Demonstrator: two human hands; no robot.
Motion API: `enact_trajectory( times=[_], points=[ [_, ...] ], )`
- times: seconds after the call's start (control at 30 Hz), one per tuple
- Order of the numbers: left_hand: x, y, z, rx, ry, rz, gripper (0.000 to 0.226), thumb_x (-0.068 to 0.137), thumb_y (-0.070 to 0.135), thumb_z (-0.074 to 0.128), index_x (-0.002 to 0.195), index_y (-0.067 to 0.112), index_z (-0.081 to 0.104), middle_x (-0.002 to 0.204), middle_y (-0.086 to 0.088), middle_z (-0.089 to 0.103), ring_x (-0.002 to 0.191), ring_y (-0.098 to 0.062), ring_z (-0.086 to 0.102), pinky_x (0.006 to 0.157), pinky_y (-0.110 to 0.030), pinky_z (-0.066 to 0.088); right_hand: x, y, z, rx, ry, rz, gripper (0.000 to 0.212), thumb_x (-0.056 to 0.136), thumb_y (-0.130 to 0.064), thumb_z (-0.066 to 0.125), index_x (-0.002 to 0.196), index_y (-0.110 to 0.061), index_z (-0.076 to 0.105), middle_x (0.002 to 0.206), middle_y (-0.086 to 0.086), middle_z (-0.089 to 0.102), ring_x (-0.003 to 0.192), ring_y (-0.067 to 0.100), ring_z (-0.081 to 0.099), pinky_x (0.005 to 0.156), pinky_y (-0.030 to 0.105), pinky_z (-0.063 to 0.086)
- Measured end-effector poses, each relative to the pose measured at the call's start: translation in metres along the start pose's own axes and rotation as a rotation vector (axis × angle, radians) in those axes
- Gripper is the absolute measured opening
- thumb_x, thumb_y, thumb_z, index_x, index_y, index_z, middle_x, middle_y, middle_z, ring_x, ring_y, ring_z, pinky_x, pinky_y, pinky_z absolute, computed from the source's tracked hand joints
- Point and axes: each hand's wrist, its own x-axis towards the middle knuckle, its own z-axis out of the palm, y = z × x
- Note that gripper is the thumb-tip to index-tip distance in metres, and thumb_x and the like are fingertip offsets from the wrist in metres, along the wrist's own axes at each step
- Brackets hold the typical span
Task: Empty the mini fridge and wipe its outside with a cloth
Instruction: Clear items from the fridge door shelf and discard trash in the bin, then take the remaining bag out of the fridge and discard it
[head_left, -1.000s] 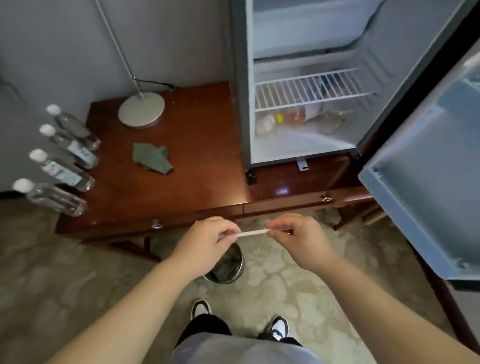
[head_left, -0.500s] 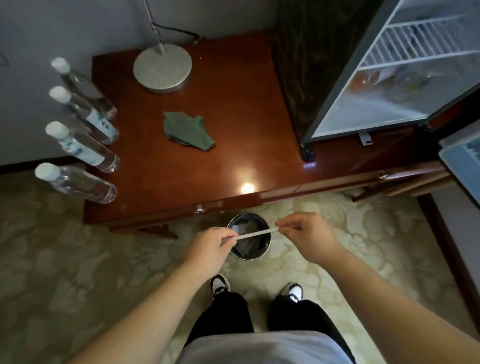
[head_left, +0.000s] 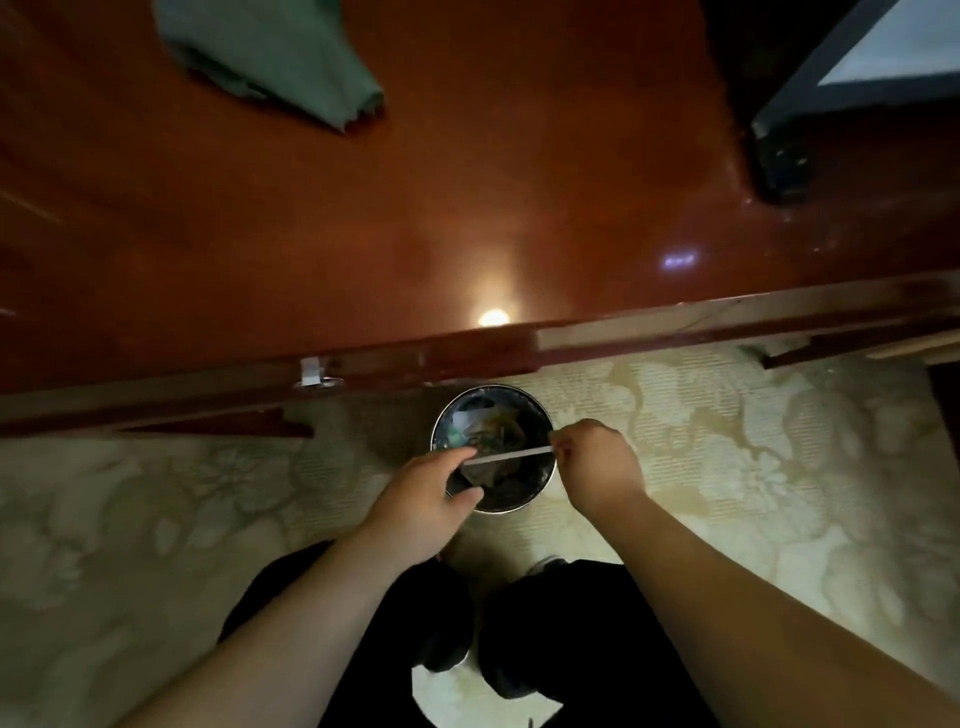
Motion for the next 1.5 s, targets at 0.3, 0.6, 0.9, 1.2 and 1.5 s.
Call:
enact_trajectory(
  times=[0.3,0.6,0.9,1.2,1.5],
  points=[
    [0.0,-0.011,0.009,-0.05,0.07,-0.021,0.051,0.093,0.039,0.064,0.142,0.038,0.049,0.138,0.016,0.054,0.116,-0.004,0.055,0.097,-0.024,0.045,0.018,-0.003,0.021,0.33,-0.198,-0.023,0.048,0.089,-0.033,0.072,0.136,-0.026,0.062,0.138,0.002,0.063,0.123,0.023,0.06,0.103,0.031,0.048],
    [-0.163,0.159,-0.129,0.049,0.123,0.192,0.052,0.093,0.035,0.066,0.142,0.039,0.047,0.138,0.017,0.051,0.125,-0.008,0.051,0.102,-0.027,0.041,-0.187,-0.039,-0.218,0.453,0.026,-0.056,0.052,0.086,-0.044,0.075,0.135,-0.034,0.06,0.133,-0.009,0.061,0.125,0.01,0.055,0.092,0.023,0.042],
    [-0.202,0.299,-0.217,0.176,0.241,0.575,0.056,0.094,0.04,0.063,0.145,0.043,0.041,0.141,0.021,0.047,0.129,-0.002,0.044,0.108,-0.029,0.039,-0.273,-0.034,-0.36,0.488,0.454,-0.098,0.054,0.083,-0.043,0.078,0.133,-0.034,0.061,0.128,-0.018,0.058,0.113,-0.001,0.053,0.093,0.015,0.036],
    [-0.181,0.365,-0.226,0.175,0.239,0.737,0.059,0.095,0.044,0.062,0.149,0.043,0.037,0.148,0.025,0.04,0.136,0.001,0.04,0.112,-0.031,0.039,-0.282,0.001,-0.402,0.488,0.603,-0.026,0.054,0.085,-0.044,0.076,0.135,-0.037,0.058,0.133,-0.017,0.055,0.125,0.004,0.052,0.093,0.019,0.039],
    [-0.131,0.443,-0.191,0.216,0.294,0.717,0.059,0.097,0.047,0.059,0.15,0.042,0.035,0.152,0.023,0.035,0.14,-0.001,0.033,0.114,-0.024,0.03,-0.208,0.087,-0.454,0.505,0.596,-0.046,0.056,0.086,-0.042,0.075,0.138,-0.032,0.056,0.14,-0.011,0.052,0.121,0.008,0.054,0.096,0.02,0.039]
  ],
)
